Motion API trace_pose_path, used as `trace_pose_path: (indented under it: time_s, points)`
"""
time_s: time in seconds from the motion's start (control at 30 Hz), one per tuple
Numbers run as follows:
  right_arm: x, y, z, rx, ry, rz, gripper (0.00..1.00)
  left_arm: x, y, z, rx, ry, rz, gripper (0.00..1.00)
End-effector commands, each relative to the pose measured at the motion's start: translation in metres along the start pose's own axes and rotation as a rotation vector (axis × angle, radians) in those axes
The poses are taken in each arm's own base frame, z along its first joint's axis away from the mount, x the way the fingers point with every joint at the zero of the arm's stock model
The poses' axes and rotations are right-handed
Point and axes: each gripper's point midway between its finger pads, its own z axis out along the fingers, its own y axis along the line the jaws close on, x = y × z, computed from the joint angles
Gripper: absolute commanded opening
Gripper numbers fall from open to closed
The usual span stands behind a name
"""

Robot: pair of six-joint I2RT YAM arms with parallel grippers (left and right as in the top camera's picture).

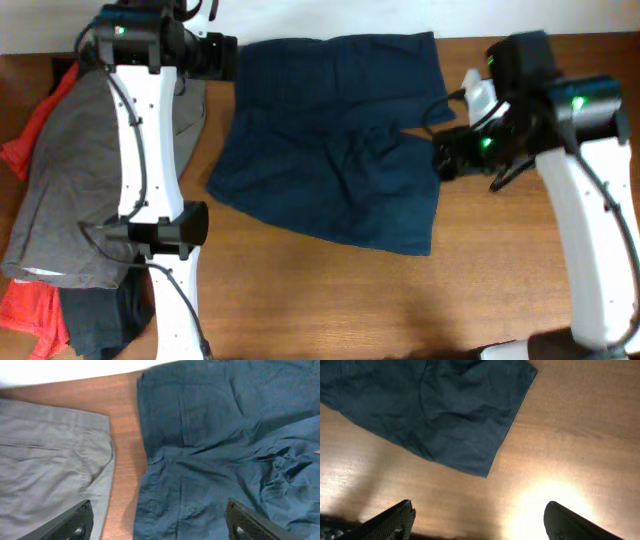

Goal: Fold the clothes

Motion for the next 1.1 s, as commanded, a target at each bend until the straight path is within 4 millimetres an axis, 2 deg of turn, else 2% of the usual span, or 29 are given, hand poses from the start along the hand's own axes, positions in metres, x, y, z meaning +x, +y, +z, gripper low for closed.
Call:
trace_pose_path:
  time_s: [0.0, 0.13, 0.17, 0.2, 0.27, 0.33, 0.4, 0.47, 0.53, 0.57, 0.6, 0.63, 0.7, 0.87, 1.0, 1.07]
  points:
    - [0.020, 0.002, -0.001, 0.077, 0.003, 0.077, 0.89, 0.003, 0.005, -0.024, -0.064, -0.007, 0.044, 0.84]
    - [0.042, 0.006, 0.017, 0.087, 0.078, 0.136, 0.90, 0.019, 0.004, -0.046, -0.070, 0.035, 0.044, 0.84]
    - [0.046, 0.005, 0.023, 0.092, 0.099, 0.146, 0.92, 0.023, 0.004, -0.051, -0.075, 0.044, 0.043, 0.84]
    - [0.053, 0.004, 0.033, 0.101, 0.131, 0.167, 0.97, 0.035, 0.010, -0.064, -0.111, 0.070, 0.043, 0.84]
    - [0.056, 0.005, 0.048, 0.094, 0.153, 0.179, 0.99, 0.047, 0.016, -0.077, -0.150, 0.088, 0.025, 0.84]
    - [0.054, 0.011, 0.065, 0.058, 0.151, 0.189, 0.99, 0.053, 0.016, -0.079, -0.153, 0.101, -0.038, 0.84]
    - [0.054, 0.023, 0.092, -0.016, 0.151, 0.193, 0.99, 0.066, 0.014, -0.065, -0.152, 0.166, -0.063, 0.84]
    - [0.058, 0.023, 0.107, -0.019, 0.161, 0.195, 1.00, 0.080, 0.015, -0.048, -0.159, 0.241, -0.057, 0.84]
    - [0.065, 0.021, 0.124, -0.014, 0.176, 0.206, 0.96, 0.102, 0.017, -0.026, -0.168, 0.342, -0.054, 0.84]
    - [0.071, 0.020, 0.137, -0.014, 0.185, 0.210, 0.95, 0.117, 0.019, -0.007, -0.170, 0.403, -0.052, 0.84]
    - [0.075, 0.020, 0.144, -0.013, 0.190, 0.211, 0.95, 0.124, 0.019, 0.002, -0.170, 0.428, -0.052, 0.83]
    - [0.081, 0.019, 0.158, -0.013, 0.194, 0.211, 0.95, 0.139, 0.022, 0.024, -0.174, 0.469, -0.052, 0.83]
    - [0.084, 0.018, 0.174, -0.016, 0.182, 0.210, 0.94, 0.153, 0.030, 0.049, -0.187, 0.490, -0.056, 0.83]
    - [0.085, 0.017, 0.198, -0.019, 0.161, 0.231, 0.86, 0.175, 0.039, 0.101, -0.162, 0.475, -0.004, 0.83]
    - [0.087, 0.016, 0.212, -0.011, 0.189, 0.237, 0.85, 0.184, 0.029, 0.140, -0.053, 0.414, 0.170, 0.85]
    - [0.089, 0.016, 0.219, -0.005, 0.212, 0.238, 0.85, 0.189, 0.028, 0.152, -0.045, 0.392, 0.185, 0.91]
